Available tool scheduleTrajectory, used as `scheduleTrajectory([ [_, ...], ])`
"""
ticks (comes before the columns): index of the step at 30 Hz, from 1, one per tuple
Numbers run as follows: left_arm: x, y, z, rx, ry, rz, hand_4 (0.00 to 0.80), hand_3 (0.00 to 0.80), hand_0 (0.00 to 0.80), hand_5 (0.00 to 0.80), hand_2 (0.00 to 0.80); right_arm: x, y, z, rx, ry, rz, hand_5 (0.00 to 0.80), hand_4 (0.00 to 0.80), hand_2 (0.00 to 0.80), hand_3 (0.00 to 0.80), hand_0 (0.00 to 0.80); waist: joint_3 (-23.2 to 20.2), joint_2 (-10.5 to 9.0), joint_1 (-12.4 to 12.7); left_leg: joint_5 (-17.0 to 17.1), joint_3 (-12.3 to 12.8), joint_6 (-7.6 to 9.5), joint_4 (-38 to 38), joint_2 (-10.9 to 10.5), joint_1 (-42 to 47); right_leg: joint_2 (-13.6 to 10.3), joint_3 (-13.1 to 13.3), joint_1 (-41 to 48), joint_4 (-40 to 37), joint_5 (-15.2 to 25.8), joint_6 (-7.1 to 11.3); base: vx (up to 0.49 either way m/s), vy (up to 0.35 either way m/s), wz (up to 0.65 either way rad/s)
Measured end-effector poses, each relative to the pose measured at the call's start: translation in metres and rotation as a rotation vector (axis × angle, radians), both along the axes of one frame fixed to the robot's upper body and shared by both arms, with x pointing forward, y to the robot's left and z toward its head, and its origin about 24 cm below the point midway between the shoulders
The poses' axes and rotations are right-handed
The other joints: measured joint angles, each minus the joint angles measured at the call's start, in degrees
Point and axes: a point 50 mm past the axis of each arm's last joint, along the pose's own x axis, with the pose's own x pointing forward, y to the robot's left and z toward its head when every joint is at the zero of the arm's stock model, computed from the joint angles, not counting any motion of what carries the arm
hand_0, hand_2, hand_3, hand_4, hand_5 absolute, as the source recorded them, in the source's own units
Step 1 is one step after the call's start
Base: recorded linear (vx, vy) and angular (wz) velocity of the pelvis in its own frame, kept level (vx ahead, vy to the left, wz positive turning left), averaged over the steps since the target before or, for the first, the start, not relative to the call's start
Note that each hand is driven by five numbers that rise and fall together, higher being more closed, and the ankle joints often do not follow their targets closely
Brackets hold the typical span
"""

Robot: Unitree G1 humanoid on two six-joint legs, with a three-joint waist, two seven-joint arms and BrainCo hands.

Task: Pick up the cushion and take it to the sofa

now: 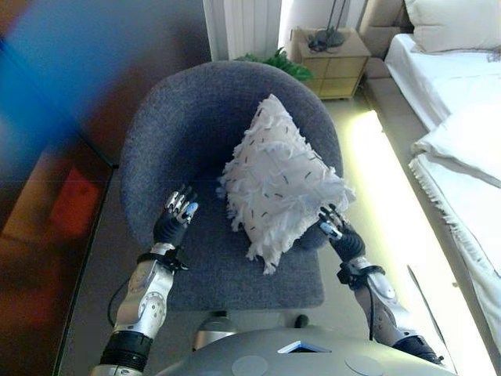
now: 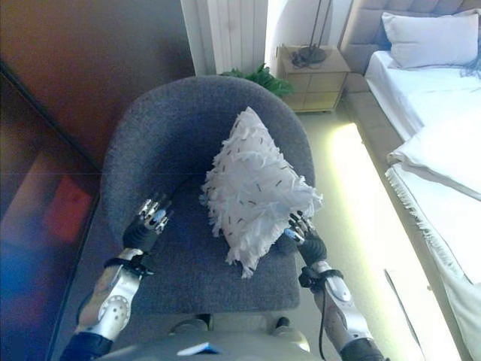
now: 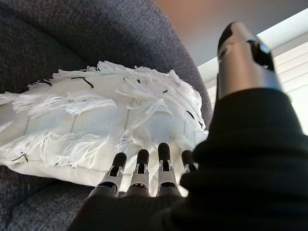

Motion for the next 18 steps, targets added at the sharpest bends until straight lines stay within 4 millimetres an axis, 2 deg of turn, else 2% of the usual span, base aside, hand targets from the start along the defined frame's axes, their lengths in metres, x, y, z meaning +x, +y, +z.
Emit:
scheduleTrajectory([
  [10, -0.001, 0.001, 0.0, 0.001, 0.001, 0.003, 0.0, 0.0, 0.0, 0.0, 0.0, -0.027, -0.006, -0.022, -0.003, 0.115, -0.001, 0.0, 0.0, 0.0, 0.0, 0.0, 0.2, -0.29, -0.13, 0.0, 0.01, 0.0, 0.0, 0.0, -0.09, 0.0, 0.02, -0.09, 0.05, -0.04, 0.06, -0.018, -0.001, 0.0],
  [18, -0.001, 0.001, -0.001, 0.002, 0.004, 0.009, 0.0, 0.0, 0.0, 0.0, 0.0, -0.029, -0.007, -0.023, 0.004, 0.119, -0.011, 0.0, 0.0, 0.0, 0.0, 0.0, 0.3, -0.44, -1.19, 0.0, 0.02, 0.0, -0.02, 0.02, -0.71, -0.01, 0.18, -0.65, 0.04, -0.05, 0.07, -0.005, 0.0, 0.0],
])
